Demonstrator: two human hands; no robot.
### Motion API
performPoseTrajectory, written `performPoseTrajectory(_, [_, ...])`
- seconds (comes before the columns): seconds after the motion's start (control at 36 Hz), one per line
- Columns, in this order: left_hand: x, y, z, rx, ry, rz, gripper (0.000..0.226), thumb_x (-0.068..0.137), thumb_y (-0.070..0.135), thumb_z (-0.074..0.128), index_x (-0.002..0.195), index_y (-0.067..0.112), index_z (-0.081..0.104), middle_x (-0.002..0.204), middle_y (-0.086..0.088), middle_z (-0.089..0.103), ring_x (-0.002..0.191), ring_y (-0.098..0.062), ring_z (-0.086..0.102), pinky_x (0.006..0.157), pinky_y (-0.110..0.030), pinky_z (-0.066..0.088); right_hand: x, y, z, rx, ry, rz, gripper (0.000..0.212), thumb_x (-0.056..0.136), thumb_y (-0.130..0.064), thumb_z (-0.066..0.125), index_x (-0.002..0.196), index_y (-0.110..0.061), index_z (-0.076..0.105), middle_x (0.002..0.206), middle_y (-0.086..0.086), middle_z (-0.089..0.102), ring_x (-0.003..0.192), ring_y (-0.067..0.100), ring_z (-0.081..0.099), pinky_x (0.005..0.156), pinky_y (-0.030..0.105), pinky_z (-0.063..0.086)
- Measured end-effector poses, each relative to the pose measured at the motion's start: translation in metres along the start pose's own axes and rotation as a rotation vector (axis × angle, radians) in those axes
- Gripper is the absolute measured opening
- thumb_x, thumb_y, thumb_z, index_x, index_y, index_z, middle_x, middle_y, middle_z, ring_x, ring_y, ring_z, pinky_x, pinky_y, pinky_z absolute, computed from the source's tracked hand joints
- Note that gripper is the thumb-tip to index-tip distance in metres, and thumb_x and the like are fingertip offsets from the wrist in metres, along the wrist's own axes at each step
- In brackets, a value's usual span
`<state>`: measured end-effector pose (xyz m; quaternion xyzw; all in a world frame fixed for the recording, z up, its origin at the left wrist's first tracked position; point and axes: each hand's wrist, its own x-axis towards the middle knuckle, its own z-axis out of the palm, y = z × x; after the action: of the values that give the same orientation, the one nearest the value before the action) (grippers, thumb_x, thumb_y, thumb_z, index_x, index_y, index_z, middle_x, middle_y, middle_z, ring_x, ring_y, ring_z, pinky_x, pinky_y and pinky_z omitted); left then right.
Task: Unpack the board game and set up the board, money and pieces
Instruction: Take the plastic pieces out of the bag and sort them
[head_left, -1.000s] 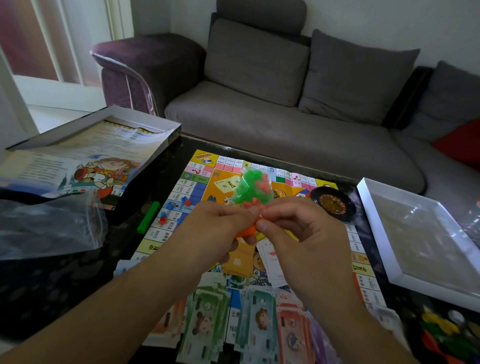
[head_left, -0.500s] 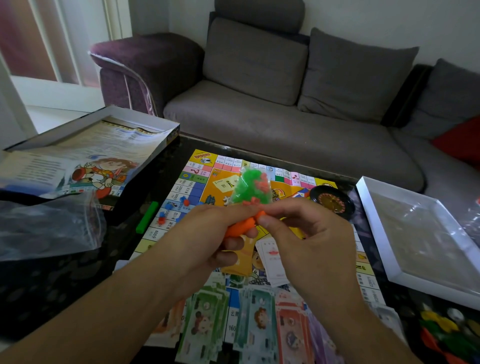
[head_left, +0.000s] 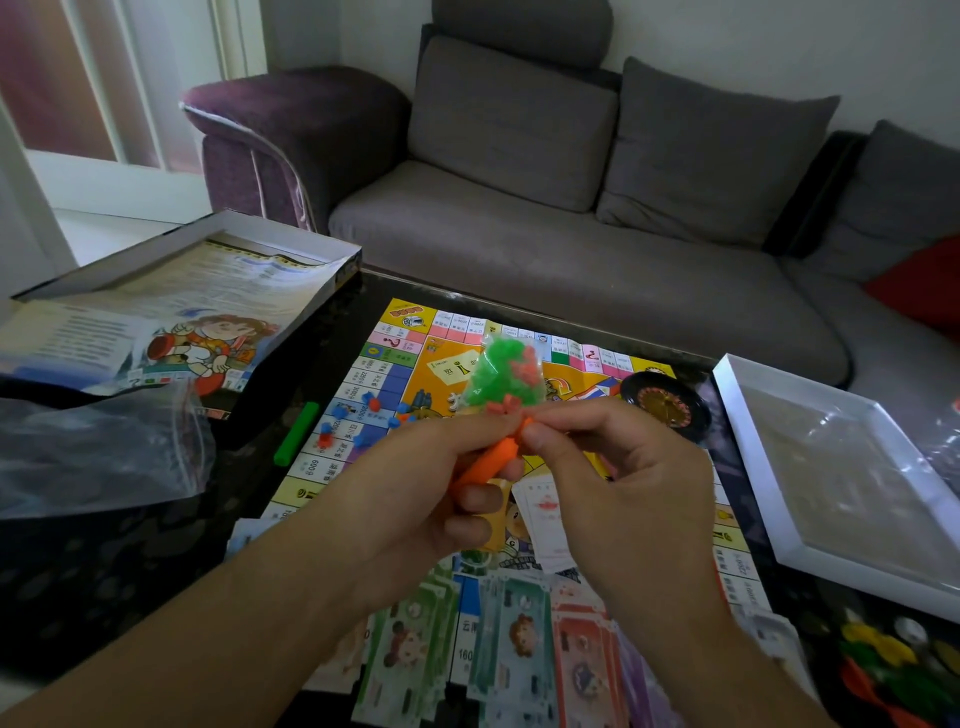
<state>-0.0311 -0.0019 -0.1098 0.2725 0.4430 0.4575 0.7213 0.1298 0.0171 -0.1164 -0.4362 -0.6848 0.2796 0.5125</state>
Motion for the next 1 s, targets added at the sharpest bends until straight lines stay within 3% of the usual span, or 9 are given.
performPoseTrajectory(0.36, [0.002,-0.002,0.004,-0.081,0.013,0.011,0.018,0.098,0.027,0.065,0.103,0.009,0.063,0.071,0.0,0.055,0.052,-0.008,0.035,0.045,-0.02,0.022,0.006,-0.002,-0.008,-0.036,-0.15,-0.078,0.024,0.091,-0.006,0.077,0.103,-0.027,0.076,0.099,-0.012,0.076,0.1,0.018,0.073,0.086,0.036,0.061])
performPoseTrajectory(0.69, [-0.001,0.002,0.0,-0.099,-0.087,-0.013,0.019,0.092,0.029,0.07,0.099,0.013,0.063,0.072,0.0,0.053,0.055,-0.009,0.031,0.05,-0.022,0.017,0.009,-0.004,-0.011,0.088,-0.161,-0.014,0.02,0.092,-0.003,0.076,0.1,-0.021,0.077,0.094,-0.009,0.08,0.098,0.017,0.076,0.089,0.036,0.06])
performPoseTrajectory(1.0, [-0.003,-0.002,0.005,-0.069,-0.021,0.022,0.02,0.093,0.03,0.07,0.087,0.012,0.065,0.07,0.0,0.056,0.053,-0.008,0.034,0.047,-0.021,0.021,0.007,-0.004,-0.013,-0.141,-0.132,-0.256,0.018,0.09,-0.006,0.08,0.103,-0.018,0.074,0.093,-0.016,0.075,0.093,0.012,0.074,0.08,0.027,0.06])
